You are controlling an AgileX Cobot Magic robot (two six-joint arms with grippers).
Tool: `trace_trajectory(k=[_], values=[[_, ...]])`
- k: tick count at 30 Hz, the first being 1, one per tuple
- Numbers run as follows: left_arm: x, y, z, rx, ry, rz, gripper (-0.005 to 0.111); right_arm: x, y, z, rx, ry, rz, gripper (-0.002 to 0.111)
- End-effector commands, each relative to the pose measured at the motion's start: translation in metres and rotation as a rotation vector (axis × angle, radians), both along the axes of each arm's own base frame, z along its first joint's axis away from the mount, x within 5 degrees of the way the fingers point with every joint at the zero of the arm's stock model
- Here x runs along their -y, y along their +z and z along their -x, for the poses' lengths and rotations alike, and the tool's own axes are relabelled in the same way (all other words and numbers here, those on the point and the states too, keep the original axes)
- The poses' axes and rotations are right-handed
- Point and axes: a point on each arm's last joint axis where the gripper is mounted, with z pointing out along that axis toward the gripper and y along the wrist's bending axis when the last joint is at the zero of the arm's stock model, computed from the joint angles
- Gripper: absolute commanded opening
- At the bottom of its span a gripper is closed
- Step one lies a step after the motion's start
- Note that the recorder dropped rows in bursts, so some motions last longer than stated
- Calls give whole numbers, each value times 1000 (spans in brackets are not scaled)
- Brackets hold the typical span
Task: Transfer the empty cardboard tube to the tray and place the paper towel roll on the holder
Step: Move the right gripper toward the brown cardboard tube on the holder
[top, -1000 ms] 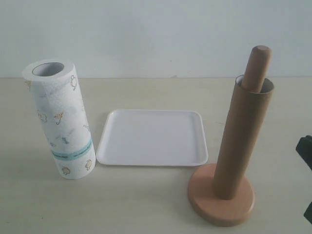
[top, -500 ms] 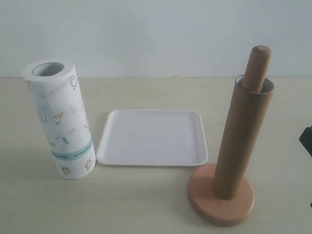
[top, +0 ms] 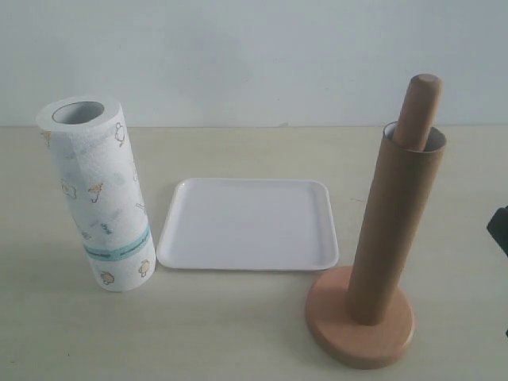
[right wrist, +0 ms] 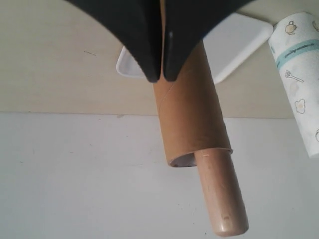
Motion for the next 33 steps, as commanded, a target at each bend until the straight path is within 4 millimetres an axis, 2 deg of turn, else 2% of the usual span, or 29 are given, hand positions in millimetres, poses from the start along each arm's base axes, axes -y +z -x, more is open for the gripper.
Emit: trace_trajectory(k=[1,3,5,6,8,15,23,33], values=[[0,-1,0,1,2,-1,4,0,-3,0,-26,2,13,1],[0,-1,0,1,2,-1,4,0,-8,0,-73,1,38,9],[0,-1,0,1,2,-1,4,0,-12,0,-119,-1,61,32],[0,-1,0,1,2,-1,4,0,-13,1,-129,-2,63,48],[0,-1,0,1,2,-1,4,0,-12,0,-139,-4,19,67],[0,-1,0,1,2,-1,4,-1,-12,1,-136,9,10,69],[0,-1,0,1,2,-1,4,-12,-3,7,40,159,142,69],[0,-1,0,1,2,-1,4,-14,-1,8,101,173,187,69]])
